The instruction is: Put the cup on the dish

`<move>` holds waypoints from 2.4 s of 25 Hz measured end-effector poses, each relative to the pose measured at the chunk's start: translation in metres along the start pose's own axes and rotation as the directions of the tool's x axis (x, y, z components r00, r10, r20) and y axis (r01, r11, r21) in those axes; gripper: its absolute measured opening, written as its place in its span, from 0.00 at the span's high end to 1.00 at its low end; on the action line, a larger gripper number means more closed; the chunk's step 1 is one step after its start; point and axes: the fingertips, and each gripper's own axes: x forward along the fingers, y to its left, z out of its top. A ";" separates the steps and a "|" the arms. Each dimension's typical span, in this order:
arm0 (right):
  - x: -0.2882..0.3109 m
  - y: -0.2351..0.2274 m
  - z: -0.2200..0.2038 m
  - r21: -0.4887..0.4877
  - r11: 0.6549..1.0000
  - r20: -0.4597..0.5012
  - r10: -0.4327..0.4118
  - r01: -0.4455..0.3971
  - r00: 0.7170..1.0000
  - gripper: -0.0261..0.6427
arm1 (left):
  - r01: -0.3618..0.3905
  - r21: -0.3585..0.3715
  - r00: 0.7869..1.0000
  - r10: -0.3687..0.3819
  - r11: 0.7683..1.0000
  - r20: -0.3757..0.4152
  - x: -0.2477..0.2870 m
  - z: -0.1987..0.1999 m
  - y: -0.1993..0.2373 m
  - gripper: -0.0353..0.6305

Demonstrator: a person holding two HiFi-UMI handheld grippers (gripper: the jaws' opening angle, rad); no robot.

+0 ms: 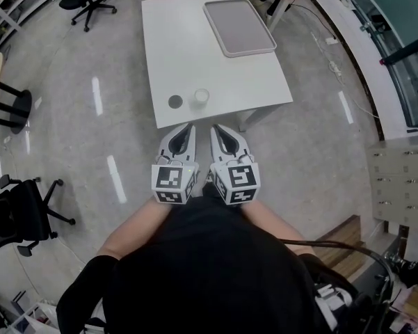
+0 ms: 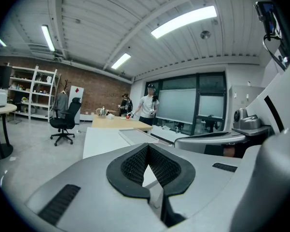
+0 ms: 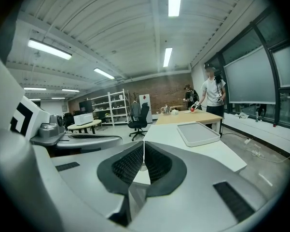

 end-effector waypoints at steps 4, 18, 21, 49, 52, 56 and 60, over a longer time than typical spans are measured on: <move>0.016 -0.016 -0.002 0.005 1.000 -0.014 0.014 -0.014 1.000 0.94 | 0.005 0.006 1.000 -0.005 1.000 -0.007 0.020 -0.001 0.003 0.94; 0.058 -0.090 0.007 0.017 0.996 -0.026 0.083 -0.082 0.996 0.94 | -0.081 0.004 0.995 0.081 0.997 -0.054 0.096 -0.004 0.005 0.94; 0.064 -0.104 0.008 0.009 0.994 -0.023 0.107 -0.107 0.994 0.94 | -0.104 0.006 0.993 0.104 0.995 -0.051 0.108 -0.003 -0.001 0.94; 0.107 -0.102 -0.027 0.043 0.987 -0.125 0.156 -0.152 0.980 0.94 | -0.115 -0.009 0.978 0.112 0.993 -0.177 0.134 -0.054 0.030 0.94; 0.113 -0.101 -0.031 0.040 0.988 -0.139 0.150 -0.146 0.979 0.94 | -0.101 0.000 0.974 0.099 0.995 -0.204 0.138 -0.066 0.036 0.94; 0.127 -0.103 -0.035 0.042 0.989 -0.160 0.145 -0.140 0.976 0.94 | -0.085 0.002 0.968 0.083 0.996 -0.235 0.149 -0.079 0.046 0.94; 0.139 -0.104 -0.045 0.044 0.989 -0.188 0.144 -0.138 0.972 0.94 | -0.080 -0.003 0.964 0.077 0.997 -0.254 0.154 -0.088 0.056 0.94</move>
